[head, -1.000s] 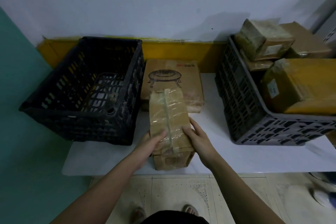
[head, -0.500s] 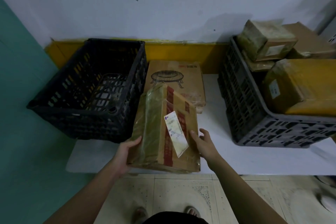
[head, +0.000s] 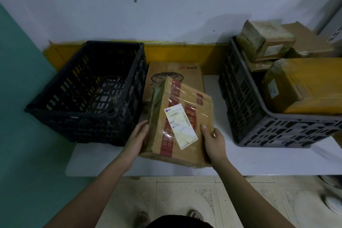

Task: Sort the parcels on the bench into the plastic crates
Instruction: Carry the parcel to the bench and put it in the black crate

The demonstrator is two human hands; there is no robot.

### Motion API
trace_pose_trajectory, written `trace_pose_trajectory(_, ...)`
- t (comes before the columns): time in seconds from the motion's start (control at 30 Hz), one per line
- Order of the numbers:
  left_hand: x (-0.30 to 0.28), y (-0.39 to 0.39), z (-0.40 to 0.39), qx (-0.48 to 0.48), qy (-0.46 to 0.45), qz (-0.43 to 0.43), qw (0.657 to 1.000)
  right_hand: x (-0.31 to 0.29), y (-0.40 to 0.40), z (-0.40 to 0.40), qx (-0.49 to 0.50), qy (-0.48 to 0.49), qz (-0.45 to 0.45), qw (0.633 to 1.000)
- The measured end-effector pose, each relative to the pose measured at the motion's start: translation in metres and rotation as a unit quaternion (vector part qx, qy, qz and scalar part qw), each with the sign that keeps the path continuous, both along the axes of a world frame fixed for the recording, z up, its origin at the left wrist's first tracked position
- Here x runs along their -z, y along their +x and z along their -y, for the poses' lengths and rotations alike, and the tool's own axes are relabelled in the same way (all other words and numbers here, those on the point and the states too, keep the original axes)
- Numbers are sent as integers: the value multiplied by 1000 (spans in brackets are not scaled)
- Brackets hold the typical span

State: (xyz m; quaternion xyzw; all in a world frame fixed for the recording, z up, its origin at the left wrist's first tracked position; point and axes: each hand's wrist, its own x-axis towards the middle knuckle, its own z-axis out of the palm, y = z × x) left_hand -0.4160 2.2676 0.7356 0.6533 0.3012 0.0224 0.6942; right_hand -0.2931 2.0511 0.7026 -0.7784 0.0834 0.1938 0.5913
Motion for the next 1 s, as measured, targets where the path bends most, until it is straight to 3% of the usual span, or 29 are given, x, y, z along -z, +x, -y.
trace_pose_trajectory(0.13,-8,7,6,66,16,-5,998,-3,3,-4,22,-33,62,997)
trace_pose_trajectory(0.53,-15,18,5,55,5,63,997,-16,14,-5,22,-41,88,995)
trace_pose_trajectory(0.83,-65,54,-8,-76,-12,128,989,-77,52,-14,-79,128,101,983)
trace_pose_trajectory(1.0,-111,80,-16,-84,12,128,988,-114,79,-33,-89,182,150,968)
